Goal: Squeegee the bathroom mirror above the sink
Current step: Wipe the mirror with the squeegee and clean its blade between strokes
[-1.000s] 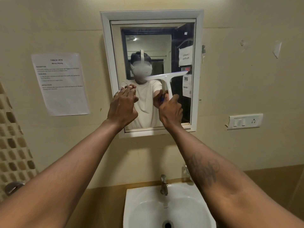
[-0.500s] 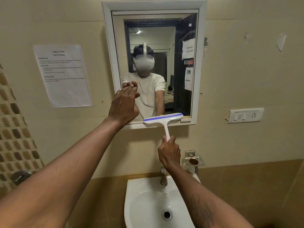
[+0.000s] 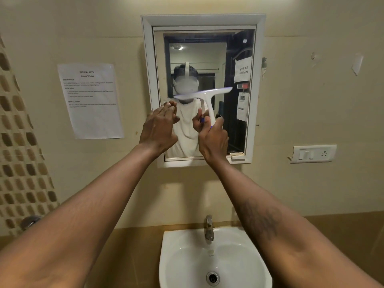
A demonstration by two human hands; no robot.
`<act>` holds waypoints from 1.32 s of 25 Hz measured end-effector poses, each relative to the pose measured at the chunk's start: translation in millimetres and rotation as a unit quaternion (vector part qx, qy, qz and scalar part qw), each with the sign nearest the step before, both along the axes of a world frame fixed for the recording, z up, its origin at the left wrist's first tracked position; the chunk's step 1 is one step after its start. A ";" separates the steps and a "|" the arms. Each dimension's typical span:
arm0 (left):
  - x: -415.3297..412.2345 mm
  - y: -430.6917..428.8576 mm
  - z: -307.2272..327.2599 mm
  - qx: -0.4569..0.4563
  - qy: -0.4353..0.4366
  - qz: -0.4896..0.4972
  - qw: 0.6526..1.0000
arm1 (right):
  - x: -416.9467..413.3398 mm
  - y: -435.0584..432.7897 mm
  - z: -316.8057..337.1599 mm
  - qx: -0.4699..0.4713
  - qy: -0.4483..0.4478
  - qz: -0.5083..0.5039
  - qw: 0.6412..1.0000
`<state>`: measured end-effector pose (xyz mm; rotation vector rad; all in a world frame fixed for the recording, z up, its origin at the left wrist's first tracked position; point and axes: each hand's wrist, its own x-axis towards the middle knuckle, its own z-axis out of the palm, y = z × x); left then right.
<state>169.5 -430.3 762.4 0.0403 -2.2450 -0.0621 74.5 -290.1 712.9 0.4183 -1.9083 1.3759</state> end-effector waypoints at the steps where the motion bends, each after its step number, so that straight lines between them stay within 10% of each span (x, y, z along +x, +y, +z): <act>1: -0.3 -0.1 4.3 -0.001 0.008 -0.002 1.000 | -1.0 -3.4 15.4 -0.007 0.013 -0.004 1.000; 11: -11.7 -25.3 28.7 -0.009 0.032 -0.002 0.999 | -29.7 -23.2 87.5 -0.009 -0.014 -0.023 1.000; 25: -10.0 -33.6 -1.9 -0.008 0.008 -0.002 1.000 | 4.4 -45.3 -88.0 0.073 -0.107 -0.020 0.991; 33: 9.9 -50.8 16.7 -0.025 0.044 0.020 0.999 | 7.4 -50.6 33.2 -0.037 -0.002 0.011 0.999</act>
